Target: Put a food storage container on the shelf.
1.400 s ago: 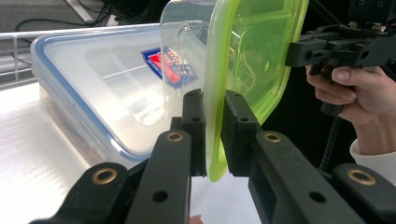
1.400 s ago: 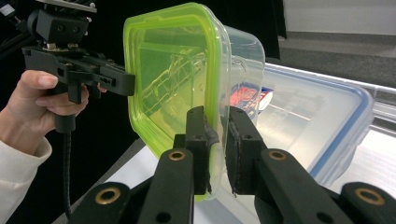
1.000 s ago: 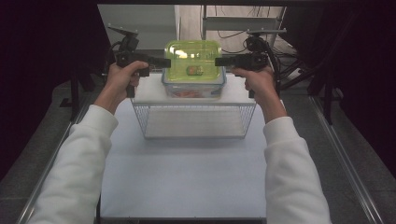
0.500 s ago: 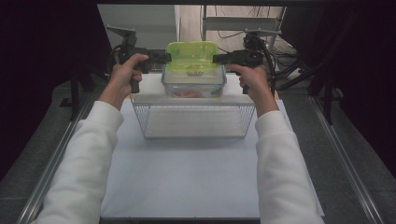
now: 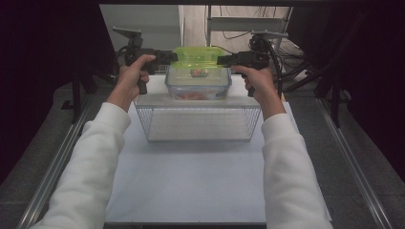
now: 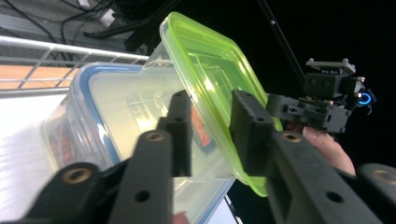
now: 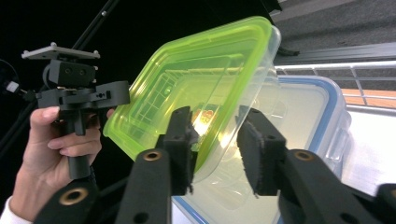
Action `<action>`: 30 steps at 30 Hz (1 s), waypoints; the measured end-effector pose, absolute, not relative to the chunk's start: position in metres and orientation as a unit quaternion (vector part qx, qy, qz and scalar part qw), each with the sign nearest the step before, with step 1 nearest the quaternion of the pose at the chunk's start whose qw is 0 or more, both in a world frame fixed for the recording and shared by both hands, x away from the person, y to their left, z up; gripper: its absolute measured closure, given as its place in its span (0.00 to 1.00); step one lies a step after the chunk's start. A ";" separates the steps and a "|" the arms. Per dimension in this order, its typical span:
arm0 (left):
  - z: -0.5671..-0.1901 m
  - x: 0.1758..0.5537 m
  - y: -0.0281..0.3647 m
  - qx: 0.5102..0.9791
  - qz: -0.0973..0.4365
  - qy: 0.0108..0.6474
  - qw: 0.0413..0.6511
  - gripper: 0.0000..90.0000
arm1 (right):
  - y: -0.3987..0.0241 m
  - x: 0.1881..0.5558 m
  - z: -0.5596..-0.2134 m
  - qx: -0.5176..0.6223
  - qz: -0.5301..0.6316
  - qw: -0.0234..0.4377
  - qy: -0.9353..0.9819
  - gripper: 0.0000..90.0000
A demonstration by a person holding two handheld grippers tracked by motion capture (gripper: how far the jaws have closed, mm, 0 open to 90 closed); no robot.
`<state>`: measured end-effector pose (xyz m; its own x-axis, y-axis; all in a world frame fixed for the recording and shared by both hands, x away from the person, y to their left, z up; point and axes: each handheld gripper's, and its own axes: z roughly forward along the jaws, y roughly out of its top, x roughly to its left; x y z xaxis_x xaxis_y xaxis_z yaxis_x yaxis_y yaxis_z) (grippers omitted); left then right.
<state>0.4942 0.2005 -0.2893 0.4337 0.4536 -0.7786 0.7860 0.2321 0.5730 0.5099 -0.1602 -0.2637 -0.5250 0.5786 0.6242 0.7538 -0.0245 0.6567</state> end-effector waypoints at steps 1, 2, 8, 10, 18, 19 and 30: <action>-0.289 0.494 0.201 0.603 -0.136 0.513 0.595 0.64 | -0.159 0.510 -0.264 -0.479 -0.530 0.077 -0.695 0.62; -0.289 0.495 0.200 0.605 -0.132 0.511 0.596 0.60 | -0.159 0.509 -0.264 -0.480 -0.529 0.072 -0.696 0.58; -0.287 0.491 0.199 0.618 -0.109 0.503 0.594 0.40 | -0.163 0.505 -0.257 -0.475 -0.543 0.048 -0.690 0.43; -0.284 0.487 0.200 0.622 -0.097 0.499 0.595 0.38 | -0.167 0.502 -0.254 -0.469 -0.547 0.042 -0.692 0.42; -0.272 0.459 0.205 0.671 -0.050 0.466 0.575 0.30 | -0.174 0.476 -0.239 -0.428 -0.536 0.011 -0.727 0.38; -0.271 0.454 0.205 0.676 -0.044 0.458 0.575 0.29 | -0.175 0.472 -0.238 -0.423 -0.537 0.011 -0.729 0.37; -0.277 0.393 0.215 0.700 -0.016 0.427 0.573 0.28 | -0.190 0.427 -0.250 -0.378 -0.540 0.010 -0.752 0.37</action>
